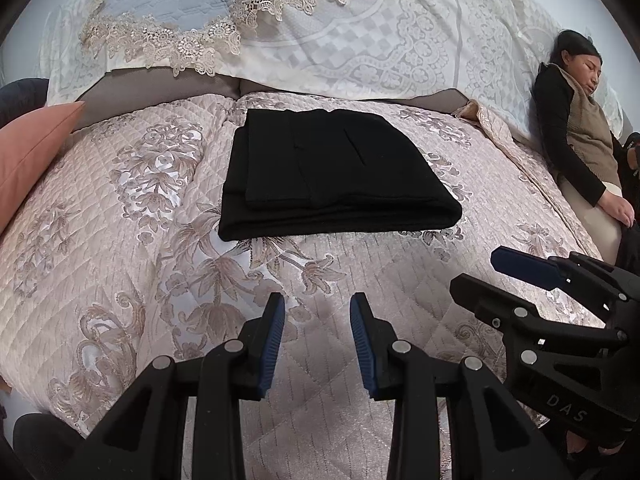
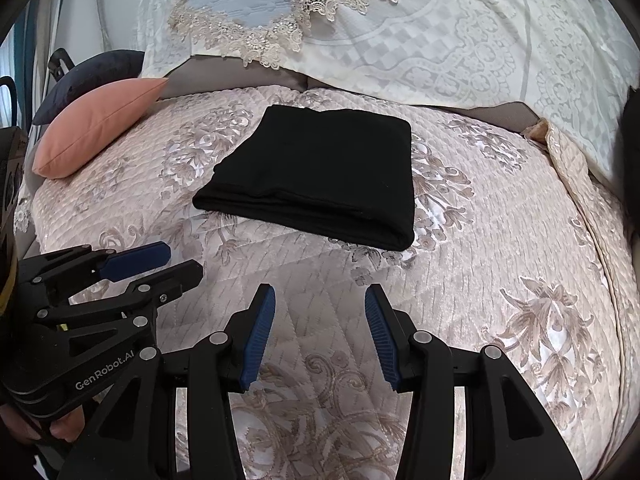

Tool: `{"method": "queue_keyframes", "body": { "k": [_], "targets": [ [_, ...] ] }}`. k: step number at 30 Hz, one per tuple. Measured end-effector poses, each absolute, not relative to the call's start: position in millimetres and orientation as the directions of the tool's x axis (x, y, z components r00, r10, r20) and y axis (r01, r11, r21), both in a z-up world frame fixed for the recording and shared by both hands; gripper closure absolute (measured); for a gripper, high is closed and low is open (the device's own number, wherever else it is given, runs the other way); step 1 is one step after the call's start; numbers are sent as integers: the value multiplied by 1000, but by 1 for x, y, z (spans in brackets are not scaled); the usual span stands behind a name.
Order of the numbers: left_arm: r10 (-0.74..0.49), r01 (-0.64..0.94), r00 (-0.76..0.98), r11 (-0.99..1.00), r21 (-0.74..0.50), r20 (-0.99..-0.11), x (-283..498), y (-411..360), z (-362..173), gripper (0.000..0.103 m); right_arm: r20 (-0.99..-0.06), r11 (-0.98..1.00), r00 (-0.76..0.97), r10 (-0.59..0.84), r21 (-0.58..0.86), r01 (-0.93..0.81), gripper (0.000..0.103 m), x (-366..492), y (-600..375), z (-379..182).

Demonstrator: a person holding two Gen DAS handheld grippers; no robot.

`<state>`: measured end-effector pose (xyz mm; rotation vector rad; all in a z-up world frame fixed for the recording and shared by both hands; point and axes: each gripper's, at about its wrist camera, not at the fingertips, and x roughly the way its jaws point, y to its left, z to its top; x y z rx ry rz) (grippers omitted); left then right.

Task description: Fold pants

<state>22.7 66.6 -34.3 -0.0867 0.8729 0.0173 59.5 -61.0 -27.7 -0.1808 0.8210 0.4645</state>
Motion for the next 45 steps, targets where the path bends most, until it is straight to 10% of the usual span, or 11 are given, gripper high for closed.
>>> {"method": "queue_keyframes", "body": {
  "k": [45],
  "targets": [
    [-16,-58,634,996,-68,-773,22,67,-36,67,-737,879,587,334,19,-476,55,55,-55,-27]
  ]
}}
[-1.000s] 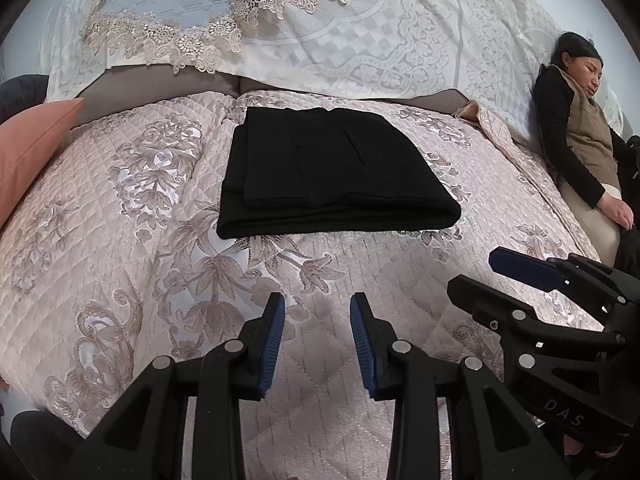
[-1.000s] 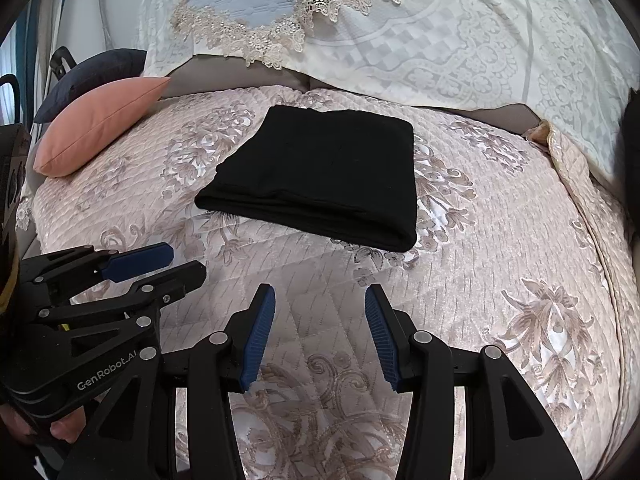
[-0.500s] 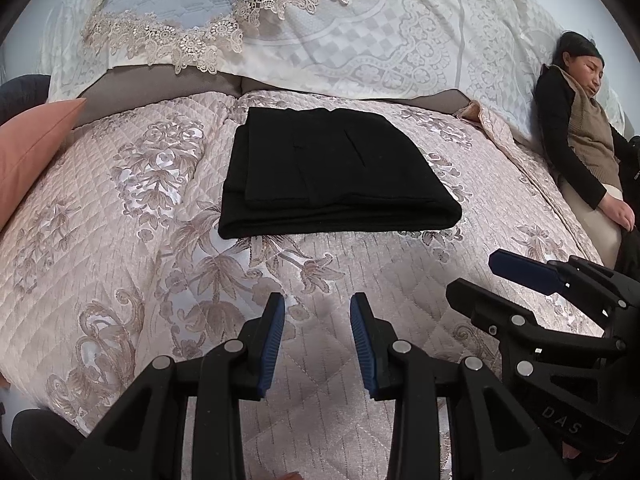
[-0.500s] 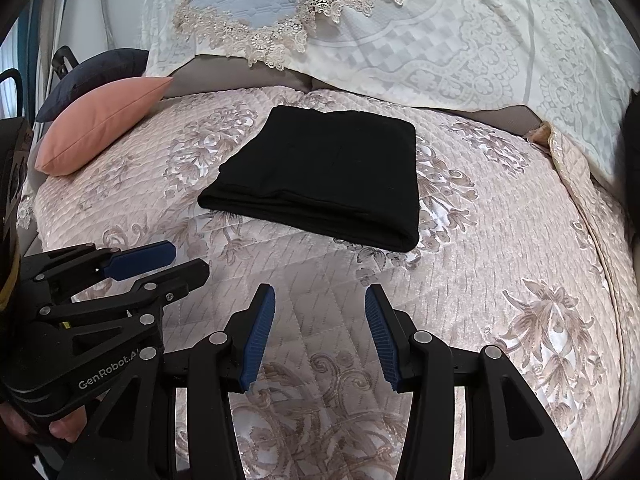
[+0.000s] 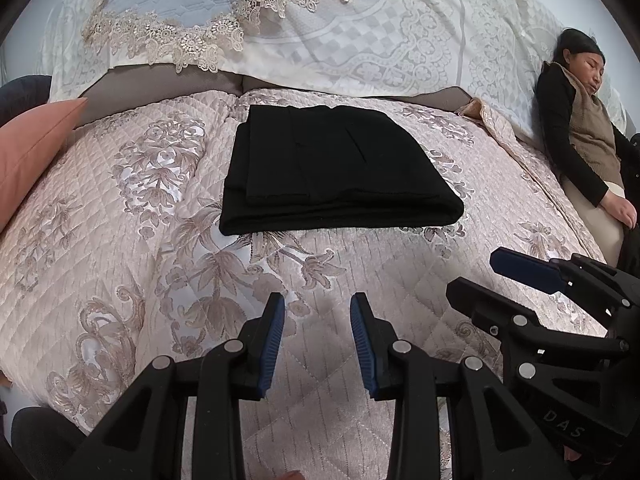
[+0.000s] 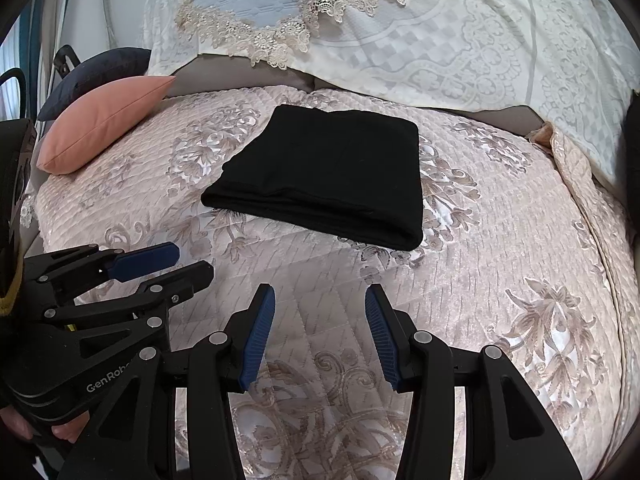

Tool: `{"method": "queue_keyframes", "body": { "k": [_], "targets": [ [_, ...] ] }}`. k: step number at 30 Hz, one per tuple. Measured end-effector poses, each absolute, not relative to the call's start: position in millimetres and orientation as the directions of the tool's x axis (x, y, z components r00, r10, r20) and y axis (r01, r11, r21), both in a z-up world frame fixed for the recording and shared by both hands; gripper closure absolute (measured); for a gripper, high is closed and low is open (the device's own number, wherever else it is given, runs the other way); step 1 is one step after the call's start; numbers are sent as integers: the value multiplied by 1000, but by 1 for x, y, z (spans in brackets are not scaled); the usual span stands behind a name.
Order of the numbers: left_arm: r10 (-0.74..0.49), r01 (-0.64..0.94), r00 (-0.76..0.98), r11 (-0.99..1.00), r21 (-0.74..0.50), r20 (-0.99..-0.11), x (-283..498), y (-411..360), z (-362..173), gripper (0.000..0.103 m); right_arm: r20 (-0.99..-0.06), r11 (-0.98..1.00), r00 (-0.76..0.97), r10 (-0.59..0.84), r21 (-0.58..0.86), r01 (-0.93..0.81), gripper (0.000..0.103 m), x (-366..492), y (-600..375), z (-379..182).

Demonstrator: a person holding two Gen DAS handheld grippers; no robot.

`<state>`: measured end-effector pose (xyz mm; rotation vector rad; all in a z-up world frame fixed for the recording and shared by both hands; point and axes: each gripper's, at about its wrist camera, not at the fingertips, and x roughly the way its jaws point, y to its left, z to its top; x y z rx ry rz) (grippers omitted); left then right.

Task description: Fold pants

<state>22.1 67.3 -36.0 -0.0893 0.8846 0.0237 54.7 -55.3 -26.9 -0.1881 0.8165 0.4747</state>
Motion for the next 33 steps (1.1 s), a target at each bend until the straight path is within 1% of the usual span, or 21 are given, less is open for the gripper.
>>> {"method": "queue_keyframes", "body": {
  "k": [33],
  "targets": [
    [-3,-56,639,997,-50,-769,20,63,-33,67,-734,875,588,341,19,-484,55,51,-56,-25]
  ]
}}
